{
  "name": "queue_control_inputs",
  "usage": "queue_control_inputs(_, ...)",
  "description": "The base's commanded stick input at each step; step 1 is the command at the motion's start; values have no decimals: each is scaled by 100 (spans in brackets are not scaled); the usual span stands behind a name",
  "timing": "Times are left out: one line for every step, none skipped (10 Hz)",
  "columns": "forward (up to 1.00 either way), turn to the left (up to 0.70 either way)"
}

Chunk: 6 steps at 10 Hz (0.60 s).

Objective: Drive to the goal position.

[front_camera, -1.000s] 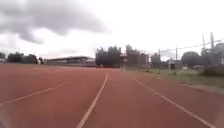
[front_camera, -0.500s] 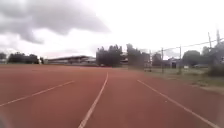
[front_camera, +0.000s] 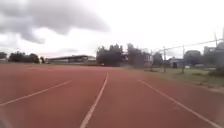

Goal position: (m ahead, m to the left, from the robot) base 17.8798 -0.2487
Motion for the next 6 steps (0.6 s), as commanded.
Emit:
queue_control_inputs(70, 0)
queue_control_inputs(70, 0)
queue_control_inputs(70, 0)
queue_control_inputs(70, 0)
queue_control_inputs(70, 0)
queue_control_inputs(70, 0)
